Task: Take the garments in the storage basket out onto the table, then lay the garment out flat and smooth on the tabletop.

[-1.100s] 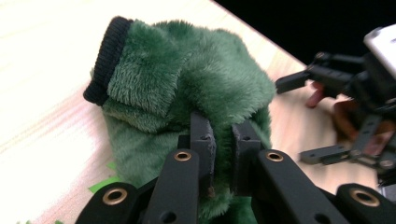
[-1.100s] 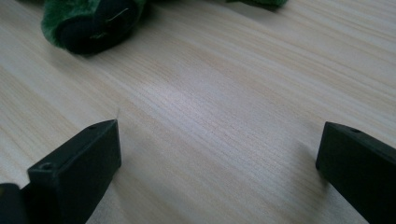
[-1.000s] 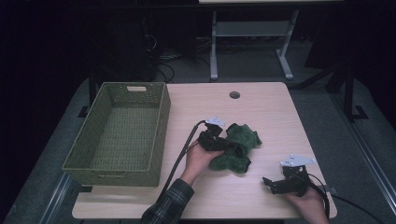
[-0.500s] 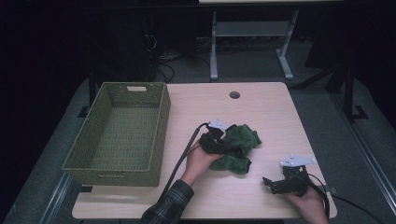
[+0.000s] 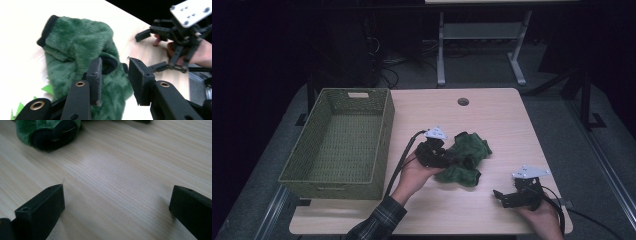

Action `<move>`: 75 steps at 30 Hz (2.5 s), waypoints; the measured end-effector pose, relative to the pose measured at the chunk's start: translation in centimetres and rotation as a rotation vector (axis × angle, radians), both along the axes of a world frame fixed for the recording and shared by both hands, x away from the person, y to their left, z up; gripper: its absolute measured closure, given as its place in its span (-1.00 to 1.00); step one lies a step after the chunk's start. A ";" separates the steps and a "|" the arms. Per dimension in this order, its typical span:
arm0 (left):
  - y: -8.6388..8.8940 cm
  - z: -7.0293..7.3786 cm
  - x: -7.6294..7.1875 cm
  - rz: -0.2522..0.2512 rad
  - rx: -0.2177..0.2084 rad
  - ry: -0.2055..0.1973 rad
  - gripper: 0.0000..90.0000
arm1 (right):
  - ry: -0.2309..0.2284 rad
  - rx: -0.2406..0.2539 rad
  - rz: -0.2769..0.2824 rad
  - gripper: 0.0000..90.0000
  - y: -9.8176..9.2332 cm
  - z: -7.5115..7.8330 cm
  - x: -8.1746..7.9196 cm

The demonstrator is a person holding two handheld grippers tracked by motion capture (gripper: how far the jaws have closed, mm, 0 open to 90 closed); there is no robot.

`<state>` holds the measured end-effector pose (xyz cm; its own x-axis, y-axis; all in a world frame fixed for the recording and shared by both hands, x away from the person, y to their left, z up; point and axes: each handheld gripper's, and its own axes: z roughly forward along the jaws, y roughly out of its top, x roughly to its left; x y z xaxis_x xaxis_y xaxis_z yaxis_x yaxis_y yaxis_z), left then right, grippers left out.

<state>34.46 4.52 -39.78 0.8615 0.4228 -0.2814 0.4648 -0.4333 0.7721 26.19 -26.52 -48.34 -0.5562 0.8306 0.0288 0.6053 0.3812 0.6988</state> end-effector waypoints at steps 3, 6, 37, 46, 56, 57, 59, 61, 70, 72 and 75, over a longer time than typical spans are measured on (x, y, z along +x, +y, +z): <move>0.3 0.0 -0.8 -0.018 0.011 -0.013 0.36 | 0.001 0.000 0.000 -1.00 0.0 0.0 0.0; 0.6 -0.3 -1.6 -0.030 0.022 -0.027 0.36 | 0.002 0.000 -0.001 -1.00 0.0 0.0 0.0; -1.9 -5.6 -2.9 -0.029 0.183 -0.085 0.19 | 0.018 0.110 0.147 -0.66 3.4 1.4 0.6; -2.0 -6.7 -2.0 -0.025 0.220 -0.072 0.49 | 0.011 0.118 0.216 -0.52 5.3 1.2 2.1; -2.1 -6.8 -1.6 -0.031 0.220 -0.043 0.86 | 0.004 0.107 0.242 0.09 6.2 0.8 2.7; -2.0 -6.7 -1.6 -0.031 0.209 -0.036 0.87 | -0.001 0.110 0.244 0.17 6.1 0.8 2.6; -1.9 -6.5 -1.6 -0.042 0.205 -0.029 0.88 | -0.010 0.112 0.244 0.34 6.0 1.0 2.6; -1.8 -6.3 -1.6 -0.039 0.189 -0.022 0.88 | -0.015 0.117 0.242 0.48 5.8 1.2 2.5; -1.2 -4.2 -2.3 -0.057 0.130 -0.035 0.89 | -0.023 0.100 0.227 0.64 5.3 1.7 2.3; -0.8 -3.6 -2.4 -0.052 0.113 -0.040 0.89 | -0.022 0.099 0.223 0.65 5.1 1.9 2.2; 0.0 -2.6 -2.3 -0.046 0.093 -0.050 0.89 | -0.033 0.097 0.220 0.66 4.7 2.1 2.2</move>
<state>32.14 4.57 -42.37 0.8927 0.4045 -0.1988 0.4044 -0.5240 0.7496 28.37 -21.79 -46.24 -0.7254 0.6835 0.0812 0.4910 0.4313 0.7569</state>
